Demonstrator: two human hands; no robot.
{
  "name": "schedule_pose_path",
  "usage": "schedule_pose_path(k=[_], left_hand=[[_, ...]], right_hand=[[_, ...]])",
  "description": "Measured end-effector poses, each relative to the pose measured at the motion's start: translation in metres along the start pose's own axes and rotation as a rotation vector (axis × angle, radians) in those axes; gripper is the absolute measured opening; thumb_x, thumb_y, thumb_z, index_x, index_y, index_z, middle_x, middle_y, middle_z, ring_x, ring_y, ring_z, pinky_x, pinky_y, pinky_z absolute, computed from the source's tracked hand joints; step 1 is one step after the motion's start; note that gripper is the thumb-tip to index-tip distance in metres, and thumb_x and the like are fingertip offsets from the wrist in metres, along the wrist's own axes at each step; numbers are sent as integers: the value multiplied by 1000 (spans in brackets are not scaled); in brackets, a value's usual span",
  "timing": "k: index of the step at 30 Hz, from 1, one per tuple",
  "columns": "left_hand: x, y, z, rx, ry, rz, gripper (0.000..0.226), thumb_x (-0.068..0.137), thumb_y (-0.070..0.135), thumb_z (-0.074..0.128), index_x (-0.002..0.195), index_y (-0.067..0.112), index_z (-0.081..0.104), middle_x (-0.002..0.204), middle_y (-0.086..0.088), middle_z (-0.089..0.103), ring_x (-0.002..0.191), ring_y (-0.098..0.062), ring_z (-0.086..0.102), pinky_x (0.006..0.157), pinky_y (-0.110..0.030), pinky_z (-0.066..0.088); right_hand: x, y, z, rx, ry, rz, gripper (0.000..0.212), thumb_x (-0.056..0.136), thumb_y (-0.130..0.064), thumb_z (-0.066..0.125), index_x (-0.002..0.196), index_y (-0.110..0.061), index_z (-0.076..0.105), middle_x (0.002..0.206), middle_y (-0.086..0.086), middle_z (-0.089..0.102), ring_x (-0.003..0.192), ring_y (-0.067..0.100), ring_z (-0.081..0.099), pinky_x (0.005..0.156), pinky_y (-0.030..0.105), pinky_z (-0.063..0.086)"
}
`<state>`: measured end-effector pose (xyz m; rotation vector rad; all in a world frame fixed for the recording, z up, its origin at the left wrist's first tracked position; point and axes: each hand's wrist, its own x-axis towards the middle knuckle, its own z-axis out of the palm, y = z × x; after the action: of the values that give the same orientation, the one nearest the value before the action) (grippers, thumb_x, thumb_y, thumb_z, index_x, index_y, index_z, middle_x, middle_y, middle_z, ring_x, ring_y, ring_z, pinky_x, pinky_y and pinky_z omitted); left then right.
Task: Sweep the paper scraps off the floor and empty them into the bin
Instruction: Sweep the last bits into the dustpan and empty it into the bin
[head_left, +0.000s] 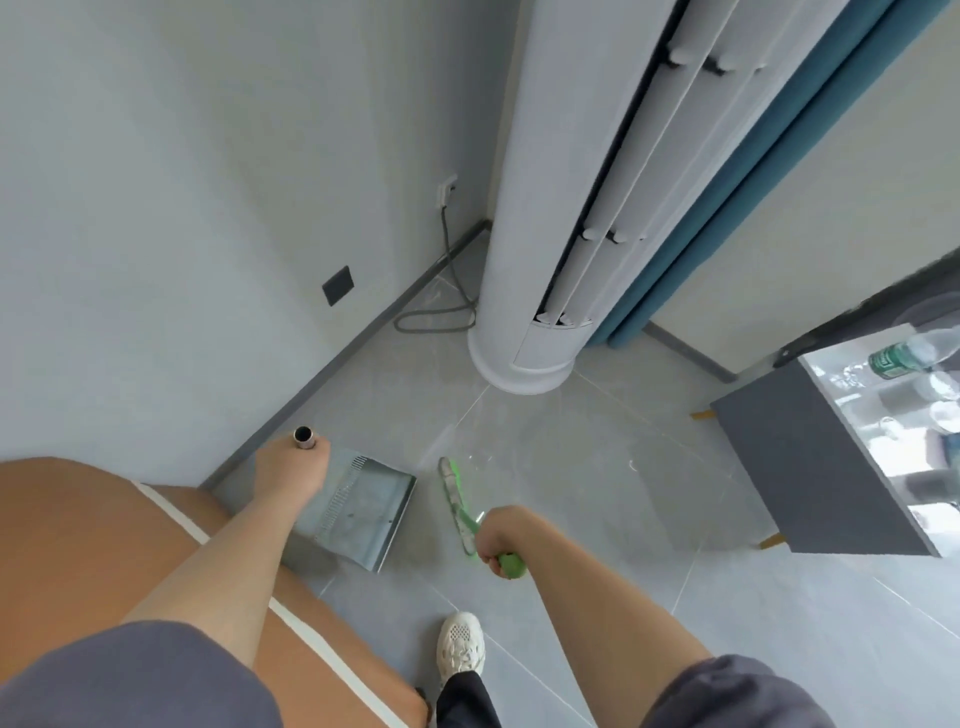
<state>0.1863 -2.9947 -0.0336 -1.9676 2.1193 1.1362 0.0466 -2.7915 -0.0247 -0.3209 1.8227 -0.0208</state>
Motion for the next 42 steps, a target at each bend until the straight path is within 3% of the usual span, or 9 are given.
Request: schedule_pose_path(k=[4,8,11,13,17,23,28,35,42], left_hand=[[-61,51,35,18,-119,21,33,93,17,43,61,9,40,52,-9,47,45,-23,44,50,-26,27],[-140,100,90,63,-233,120,30,87,15,48,59,11,38,60,-16,57,57,-27,46,57,-29,32],[-226,145,137,138,-305,240,27,87,18,53,62,12,47,69,-11,56,71,-29,53,62,-29,37],[-284,175,167,180,-356,306,23,87,19,53,65,12,50,75,-11,61,75,-30,58,65,-28,40],[-408,217,244,258,-407,487,18,86,23,47,78,11,58,92,-17,70,87,-32,67,74,-30,49],[-594,248,346,221,-469,672,25,84,23,44,62,12,45,90,-23,68,76,-33,66,82,-39,55],[-729,279,425,223,-601,801,21,80,24,50,75,7,62,100,-21,69,98,-36,67,85,-43,58],[-906,313,565,252,-671,867,18,72,29,59,67,11,60,72,-13,69,79,-33,72,77,-42,58],[-1112,337,721,434,-723,952,41,89,39,58,91,-2,68,66,-12,65,58,-28,63,69,-37,55]], right_hand=[[-35,82,-24,16,86,61,26,87,-9,53,66,-19,42,69,-1,46,57,11,44,60,24,44],[-78,169,-46,-98,27,211,9,91,-2,43,94,-10,39,69,7,41,55,17,39,54,25,35],[-127,254,-65,-62,43,257,6,91,-2,42,86,-3,45,53,8,49,41,20,46,43,25,35],[-170,309,-71,-7,75,236,23,93,-5,41,70,-5,44,35,4,48,28,15,46,43,22,36],[-229,451,-61,201,309,175,22,87,-5,53,67,-12,47,62,3,50,51,15,46,48,22,39],[-301,653,0,310,460,294,5,86,-7,51,85,-6,55,66,7,52,47,17,48,36,16,35],[-349,799,28,374,549,376,22,90,-12,45,109,-8,57,62,1,52,45,14,50,44,26,40],[-402,1034,41,351,603,459,31,87,-13,42,113,-14,60,63,-3,56,49,11,53,60,26,46],[-467,1292,55,357,578,492,31,85,-12,45,110,-19,62,72,-2,59,55,15,56,73,28,52]])
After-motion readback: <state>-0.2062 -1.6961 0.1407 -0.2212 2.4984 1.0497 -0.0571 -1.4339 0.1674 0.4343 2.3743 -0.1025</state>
